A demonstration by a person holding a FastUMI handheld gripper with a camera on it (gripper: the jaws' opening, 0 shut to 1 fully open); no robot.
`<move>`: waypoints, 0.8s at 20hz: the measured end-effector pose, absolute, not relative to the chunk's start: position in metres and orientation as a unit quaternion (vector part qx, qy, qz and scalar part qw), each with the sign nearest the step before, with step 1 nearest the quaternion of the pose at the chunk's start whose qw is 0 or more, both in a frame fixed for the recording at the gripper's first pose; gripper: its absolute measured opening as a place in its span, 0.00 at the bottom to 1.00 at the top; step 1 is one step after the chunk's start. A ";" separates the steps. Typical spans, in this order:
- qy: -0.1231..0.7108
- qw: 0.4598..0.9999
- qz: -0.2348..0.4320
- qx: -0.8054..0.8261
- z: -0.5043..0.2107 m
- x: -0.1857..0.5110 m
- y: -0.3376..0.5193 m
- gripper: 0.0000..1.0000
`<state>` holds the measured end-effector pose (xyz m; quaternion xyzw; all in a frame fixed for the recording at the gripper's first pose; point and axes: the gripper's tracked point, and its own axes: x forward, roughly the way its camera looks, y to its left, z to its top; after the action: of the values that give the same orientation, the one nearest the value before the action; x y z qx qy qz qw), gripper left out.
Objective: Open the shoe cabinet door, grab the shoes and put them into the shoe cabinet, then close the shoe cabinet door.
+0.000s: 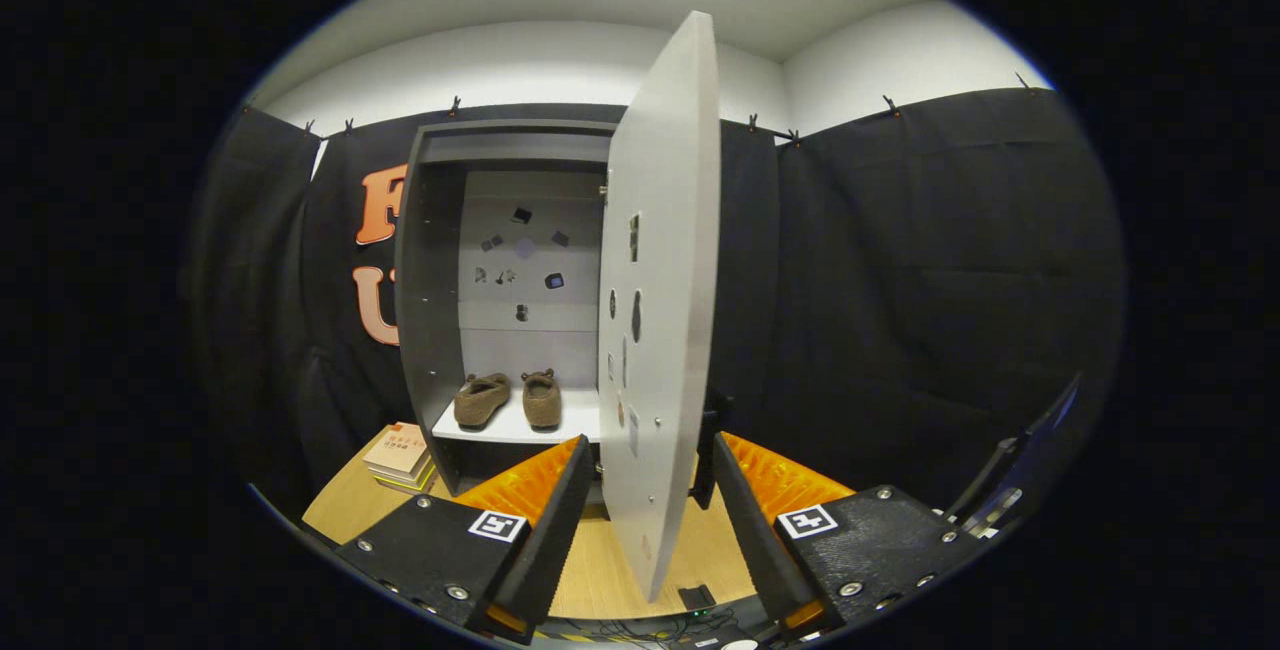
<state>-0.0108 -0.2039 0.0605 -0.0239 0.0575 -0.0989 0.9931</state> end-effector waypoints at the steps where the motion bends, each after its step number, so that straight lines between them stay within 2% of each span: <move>1: 0.060 0.992 -0.105 -0.024 0.057 -0.012 -0.214 0.77; 8: 0.082 0.989 -0.119 -0.001 0.026 0.011 -0.264 0.78; 16: 0.083 0.992 -0.097 0.015 0.013 0.035 -0.269 0.79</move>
<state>0.0349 -0.2693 0.0134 0.0155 0.0827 -0.0971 0.9917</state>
